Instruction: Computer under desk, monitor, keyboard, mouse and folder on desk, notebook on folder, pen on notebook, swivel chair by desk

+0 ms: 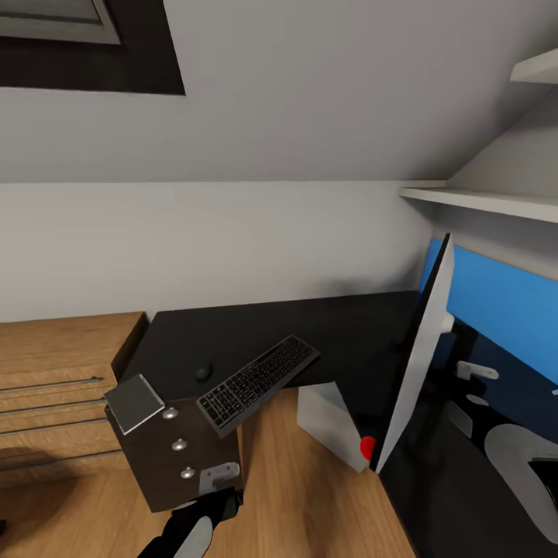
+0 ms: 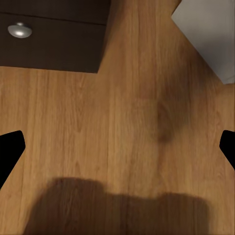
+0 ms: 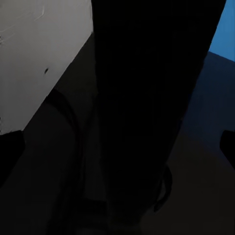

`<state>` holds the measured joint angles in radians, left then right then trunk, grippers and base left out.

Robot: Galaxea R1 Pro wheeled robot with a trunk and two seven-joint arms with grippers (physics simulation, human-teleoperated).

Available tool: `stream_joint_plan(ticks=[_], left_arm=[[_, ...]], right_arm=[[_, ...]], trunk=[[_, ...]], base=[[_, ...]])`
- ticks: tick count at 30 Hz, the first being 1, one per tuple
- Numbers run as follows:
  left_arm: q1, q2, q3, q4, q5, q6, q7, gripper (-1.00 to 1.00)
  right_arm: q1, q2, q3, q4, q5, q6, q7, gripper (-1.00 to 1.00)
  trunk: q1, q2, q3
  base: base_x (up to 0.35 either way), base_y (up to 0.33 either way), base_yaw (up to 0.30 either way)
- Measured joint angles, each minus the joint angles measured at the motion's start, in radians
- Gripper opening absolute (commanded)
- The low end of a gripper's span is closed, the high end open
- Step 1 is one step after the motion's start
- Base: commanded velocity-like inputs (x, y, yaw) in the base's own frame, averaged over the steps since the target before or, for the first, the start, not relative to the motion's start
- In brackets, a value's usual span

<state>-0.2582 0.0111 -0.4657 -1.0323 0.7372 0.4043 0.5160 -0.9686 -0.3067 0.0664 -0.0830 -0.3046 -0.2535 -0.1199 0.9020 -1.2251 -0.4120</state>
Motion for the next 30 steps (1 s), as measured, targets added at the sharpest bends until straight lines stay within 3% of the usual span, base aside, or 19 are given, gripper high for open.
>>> stream_joint_plan(ticks=[10, 30], left_arm=[[0.0, -0.001, -0.002, 0.001, 0.0, 0.0, 0.0, 1.0], [0.0, -0.003, -0.007, 0.014, 0.001, 0.0, 0.0, 1.0]], right_arm=[[0.0, -0.007, -0.004, -0.002, -0.003, -0.001, -0.002, 1.0], [0.0, -0.024, -0.003, -0.003, -0.002, -0.002, -0.007, 1.0]], trunk=[[0.0, 0.0, 0.0], [0.0, 0.0, 0.0]], base=[[0.097, 0.0, 0.0], [0.003, 0.0, 0.0]])
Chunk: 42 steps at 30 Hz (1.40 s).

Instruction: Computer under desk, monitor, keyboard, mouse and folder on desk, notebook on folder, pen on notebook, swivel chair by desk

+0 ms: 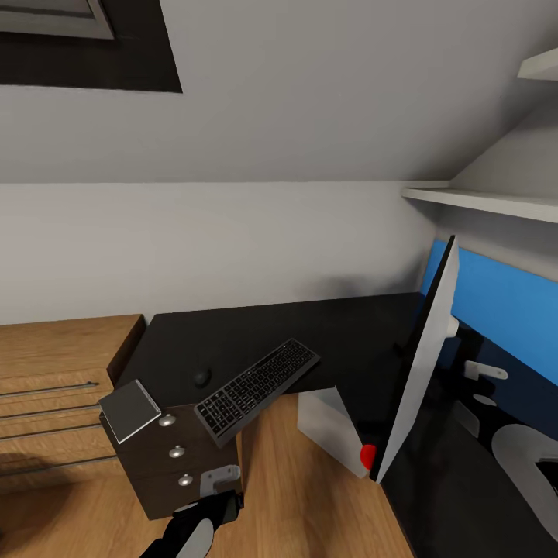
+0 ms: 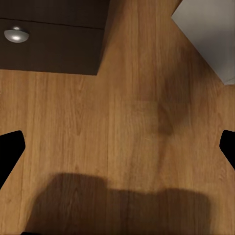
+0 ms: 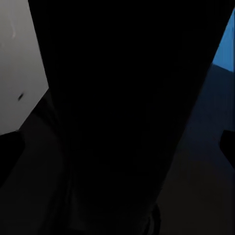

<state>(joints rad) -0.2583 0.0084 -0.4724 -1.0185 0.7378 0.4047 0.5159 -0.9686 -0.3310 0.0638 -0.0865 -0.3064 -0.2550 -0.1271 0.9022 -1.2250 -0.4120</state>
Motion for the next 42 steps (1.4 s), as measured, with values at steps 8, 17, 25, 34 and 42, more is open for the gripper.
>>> stream_joint_plan(ticks=[8, 17, 25, 34, 42], left_arm=[[0.0, 0.0, 0.0, 0.0, 0.0, 0.0, 0.0, 1.0], [0.0, 0.0, 0.0, 0.0, 0.0, 0.0, -0.001, 1.0], [0.0, 0.0, 0.0, 0.001, 0.0, 0.001, -0.001, 1.0], [0.0, 0.0, 0.0, 0.001, 0.0, 0.0, 0.0, 1.0], [0.0, -0.001, -0.003, 0.003, 0.0, -0.001, 0.0, 1.0]], right_arm=[[0.0, -0.002, 0.0, 0.0, 0.0, 0.0, -0.016, 1.0], [0.0, -0.002, 0.0, 0.0, 0.002, 0.002, -0.018, -1.0], [0.0, -0.001, -0.005, -0.001, 0.002, 0.001, -0.02, -1.0], [0.0, 0.001, -0.004, -0.001, 0.002, 0.001, -0.02, -1.0], [0.0, 0.002, -0.001, 0.0, 0.0, 0.0, -0.019, -1.0]], trunk=[[0.0, 0.0, 0.0], [0.0, 0.0, 0.0], [0.0, 0.0, 0.0], [0.0, 0.0, 0.0], [0.0, 0.0, 0.0]], base=[[0.0, 0.0, 0.0], [0.0, 0.0, 0.0], [0.0, 0.0, 0.0], [0.0, 0.0, 0.0], [0.0, 0.0, 0.0]])
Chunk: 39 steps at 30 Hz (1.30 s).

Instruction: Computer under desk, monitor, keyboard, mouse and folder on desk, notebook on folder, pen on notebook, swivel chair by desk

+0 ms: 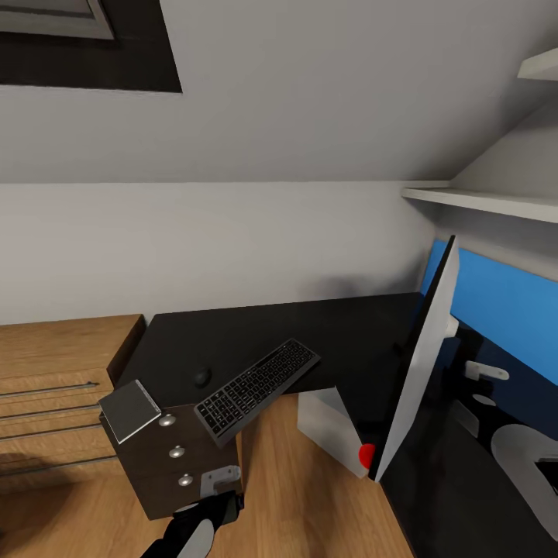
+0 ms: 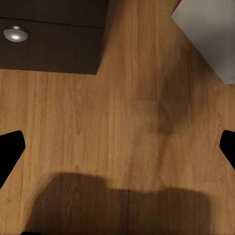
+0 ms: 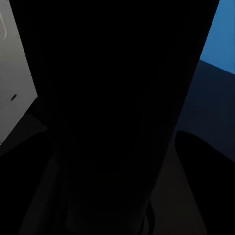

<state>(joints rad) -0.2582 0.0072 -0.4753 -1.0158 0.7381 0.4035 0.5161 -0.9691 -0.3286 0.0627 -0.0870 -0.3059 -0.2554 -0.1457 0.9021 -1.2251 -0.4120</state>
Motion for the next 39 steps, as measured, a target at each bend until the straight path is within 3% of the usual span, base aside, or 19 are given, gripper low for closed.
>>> stream_joint_plan(ticks=[39], left_arm=[[0.0, 0.003, 0.0, 0.0, -0.006, 0.0, 0.0, 1.0]], right_arm=[[0.0, 0.003, -0.011, -0.005, 0.009, 0.009, 0.006, -1.0]], trunk=[[0.0, 0.0, 0.0]], base=[[0.0, 0.0, 0.0]])
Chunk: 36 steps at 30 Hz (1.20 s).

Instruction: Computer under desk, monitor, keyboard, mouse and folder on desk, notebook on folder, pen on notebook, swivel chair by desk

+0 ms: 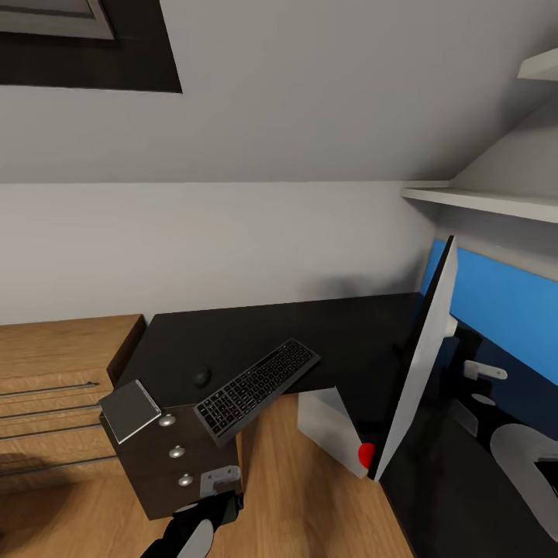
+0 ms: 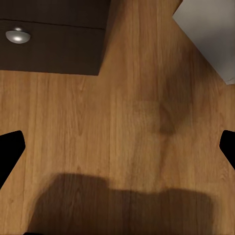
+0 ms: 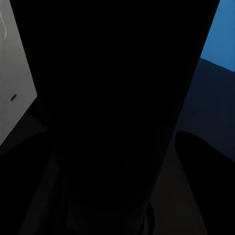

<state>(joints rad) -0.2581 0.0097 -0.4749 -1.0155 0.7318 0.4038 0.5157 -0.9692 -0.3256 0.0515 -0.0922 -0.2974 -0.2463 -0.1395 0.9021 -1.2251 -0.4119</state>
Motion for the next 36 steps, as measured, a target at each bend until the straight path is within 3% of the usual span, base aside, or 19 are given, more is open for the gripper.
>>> stream_joint_plan(ticks=[27, 36], left_arm=[[0.0, 0.002, 0.003, 0.0, 0.002, 0.001, 0.0, 1.0], [0.0, 0.003, 0.005, 0.0, 0.001, 0.001, 0.0, 1.0]], right_arm=[[0.0, 0.001, 0.003, -0.001, 0.006, 0.0, 0.003, -1.0], [0.0, 0.001, -0.001, -0.001, 0.004, 0.011, 0.001, -1.0]], trunk=[[0.001, 0.0, 0.0], [0.001, 0.0, 0.005]], base=[[-0.307, 0.0, 0.001], [-0.335, 0.0, 0.116]])
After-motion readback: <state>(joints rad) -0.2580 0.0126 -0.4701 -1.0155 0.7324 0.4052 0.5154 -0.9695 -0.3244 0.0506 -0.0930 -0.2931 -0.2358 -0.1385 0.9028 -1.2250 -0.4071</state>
